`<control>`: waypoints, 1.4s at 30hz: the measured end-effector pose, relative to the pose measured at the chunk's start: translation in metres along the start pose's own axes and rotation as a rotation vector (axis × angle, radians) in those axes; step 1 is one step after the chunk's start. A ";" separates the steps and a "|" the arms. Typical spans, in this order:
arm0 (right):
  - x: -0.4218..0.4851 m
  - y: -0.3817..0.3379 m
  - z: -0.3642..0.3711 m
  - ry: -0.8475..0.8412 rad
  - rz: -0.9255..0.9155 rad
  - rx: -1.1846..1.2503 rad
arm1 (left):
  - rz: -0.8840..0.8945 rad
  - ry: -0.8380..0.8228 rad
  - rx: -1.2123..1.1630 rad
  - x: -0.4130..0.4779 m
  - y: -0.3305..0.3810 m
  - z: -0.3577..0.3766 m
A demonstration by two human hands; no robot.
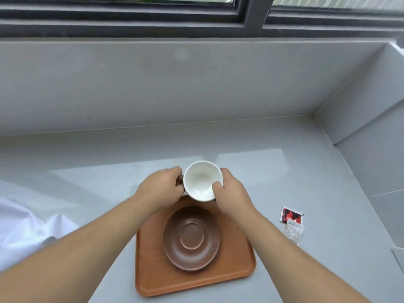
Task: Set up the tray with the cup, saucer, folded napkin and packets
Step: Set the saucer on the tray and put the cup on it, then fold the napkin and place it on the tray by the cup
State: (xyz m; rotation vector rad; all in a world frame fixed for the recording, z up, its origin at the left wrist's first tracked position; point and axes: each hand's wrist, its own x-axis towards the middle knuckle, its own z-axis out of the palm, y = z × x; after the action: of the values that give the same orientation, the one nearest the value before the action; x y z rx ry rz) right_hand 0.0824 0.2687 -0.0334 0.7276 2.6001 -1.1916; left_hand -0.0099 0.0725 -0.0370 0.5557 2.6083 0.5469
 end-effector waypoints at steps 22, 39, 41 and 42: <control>-0.099 0.022 0.043 -0.165 0.021 -0.200 | -0.063 -0.187 -0.040 -0.117 -0.036 0.051; -0.079 -0.087 0.064 0.073 -0.533 -0.316 | -0.215 -0.033 -0.084 -0.178 -0.092 -0.021; -0.085 -0.118 0.092 -0.007 -0.632 -0.328 | -0.273 0.018 -0.016 -0.195 -0.115 -0.035; -0.090 -0.132 0.109 -0.053 -0.680 -0.342 | -0.302 0.037 0.003 -0.205 -0.128 -0.043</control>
State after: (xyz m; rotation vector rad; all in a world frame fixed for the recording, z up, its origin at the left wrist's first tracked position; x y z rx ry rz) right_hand 0.0900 0.0813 0.0147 -0.2773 2.9812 -0.8216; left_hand 0.1032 -0.1413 0.0052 0.1476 2.6599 0.4576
